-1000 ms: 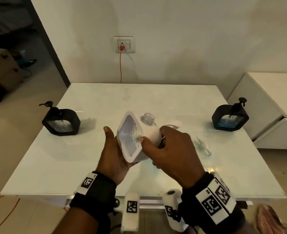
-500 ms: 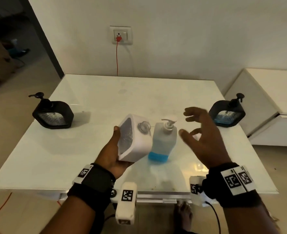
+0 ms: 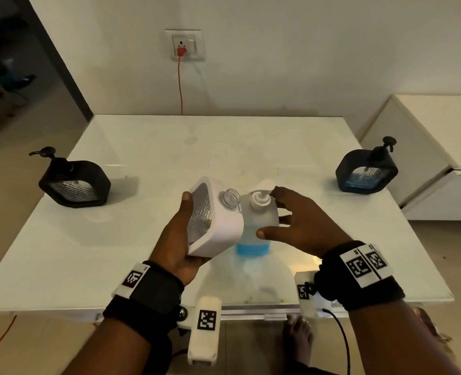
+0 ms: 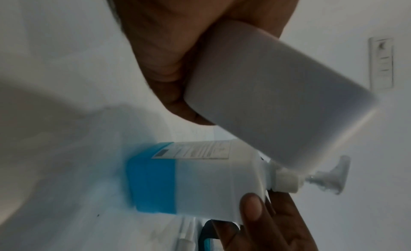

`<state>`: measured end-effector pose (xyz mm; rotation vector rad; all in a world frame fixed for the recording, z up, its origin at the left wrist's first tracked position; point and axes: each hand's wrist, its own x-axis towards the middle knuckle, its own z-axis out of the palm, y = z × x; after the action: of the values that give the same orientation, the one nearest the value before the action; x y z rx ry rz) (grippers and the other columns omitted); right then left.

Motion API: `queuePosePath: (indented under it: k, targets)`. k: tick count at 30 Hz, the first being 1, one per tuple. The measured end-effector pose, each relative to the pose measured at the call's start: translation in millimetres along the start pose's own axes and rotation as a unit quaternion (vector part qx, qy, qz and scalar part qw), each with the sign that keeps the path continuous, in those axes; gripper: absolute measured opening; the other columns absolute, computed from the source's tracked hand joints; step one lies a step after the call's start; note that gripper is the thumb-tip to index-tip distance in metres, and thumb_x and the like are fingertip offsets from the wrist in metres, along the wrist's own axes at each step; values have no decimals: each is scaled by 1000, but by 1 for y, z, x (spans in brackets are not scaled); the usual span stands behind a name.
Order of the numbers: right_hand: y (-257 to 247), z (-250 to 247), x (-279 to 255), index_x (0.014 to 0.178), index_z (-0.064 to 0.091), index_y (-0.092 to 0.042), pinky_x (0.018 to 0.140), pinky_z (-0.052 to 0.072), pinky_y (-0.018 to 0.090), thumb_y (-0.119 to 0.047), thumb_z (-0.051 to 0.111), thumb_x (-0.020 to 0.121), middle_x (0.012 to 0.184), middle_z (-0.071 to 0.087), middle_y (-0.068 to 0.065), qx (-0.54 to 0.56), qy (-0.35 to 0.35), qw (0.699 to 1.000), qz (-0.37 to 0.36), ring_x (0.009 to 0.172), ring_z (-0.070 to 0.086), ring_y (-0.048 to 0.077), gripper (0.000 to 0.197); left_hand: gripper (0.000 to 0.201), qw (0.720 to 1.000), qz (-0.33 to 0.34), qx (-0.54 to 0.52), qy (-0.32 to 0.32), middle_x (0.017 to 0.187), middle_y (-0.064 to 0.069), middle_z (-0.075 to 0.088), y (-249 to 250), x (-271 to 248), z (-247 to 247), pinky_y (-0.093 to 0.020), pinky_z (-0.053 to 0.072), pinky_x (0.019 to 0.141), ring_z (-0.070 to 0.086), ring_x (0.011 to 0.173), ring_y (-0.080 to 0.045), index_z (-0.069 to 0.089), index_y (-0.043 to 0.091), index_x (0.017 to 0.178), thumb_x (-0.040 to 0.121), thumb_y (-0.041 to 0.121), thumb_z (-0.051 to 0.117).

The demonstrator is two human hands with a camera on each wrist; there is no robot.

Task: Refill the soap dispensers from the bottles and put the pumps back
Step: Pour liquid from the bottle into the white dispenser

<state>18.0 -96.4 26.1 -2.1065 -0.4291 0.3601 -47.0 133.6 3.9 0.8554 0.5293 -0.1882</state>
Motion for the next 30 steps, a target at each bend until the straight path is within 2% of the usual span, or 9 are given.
queuePosePath:
  k: [5,8,12,14,17,19,21,25,30]
  targets:
    - [-2,1,0,145,48,-24,88,52,11,-24,90,74,137,56,-11,-3,0,1000,-7,122,55,4,83,59,1000,25,8,1,124,-5,77,-4,-6,7,-35,63,64,78,97,-21,64,32,138,91,66,53]
    - [-5,2,0,146,48,-24,86,51,10,-27,90,74,135,55,-14,-1,-4,1000,-4,119,56,4,84,66,1000,23,8,7,133,-7,73,-8,-10,10,-38,63,68,72,115,-28,61,33,143,88,68,54]
    - [1,-4,-2,148,47,-30,98,53,27,-47,86,73,142,55,-15,-24,-21,999,-15,128,54,6,86,68,1000,16,-11,1,135,-9,71,-15,-12,11,-38,63,70,71,116,-29,61,32,144,88,69,53]
    - [1,-10,-6,145,50,-35,104,51,37,-58,76,77,140,58,-15,41,-26,998,-25,129,55,8,77,66,1000,13,-27,-4,132,-10,73,-17,-13,11,-38,64,68,74,108,-27,62,31,142,87,68,54]
    - [-10,-18,-12,132,63,-33,106,48,41,-54,49,96,131,67,-13,157,37,986,-33,123,61,10,44,67,999,19,-48,-12,129,-10,74,-18,-14,10,-38,63,65,78,100,-26,62,30,142,85,65,57]
    - [-20,-22,-12,119,71,-29,103,51,48,-57,36,103,120,72,-12,168,98,981,-14,114,66,11,47,69,998,32,-52,-14,130,-10,74,-18,-14,11,-38,63,64,78,99,-26,61,30,143,84,65,56]
    - [-34,-22,-9,108,75,-22,94,56,49,-61,32,98,109,76,-8,159,132,978,12,104,71,14,59,69,998,41,-52,-14,131,-10,73,-17,-14,11,-39,63,65,77,103,-28,61,31,143,84,66,55]
    - [-55,-22,-1,90,77,-19,60,50,38,-62,29,102,96,77,-6,109,203,973,32,84,70,21,66,69,999,39,-32,-20,133,-9,72,-18,-13,11,-44,64,71,74,112,-32,61,32,142,84,69,52]
    - [-76,-32,12,79,76,-17,59,38,29,-67,25,101,84,76,-4,40,190,978,72,65,61,17,75,67,999,28,-24,-29,131,-9,73,-18,-11,13,-44,65,72,74,112,-32,61,32,142,87,69,51]
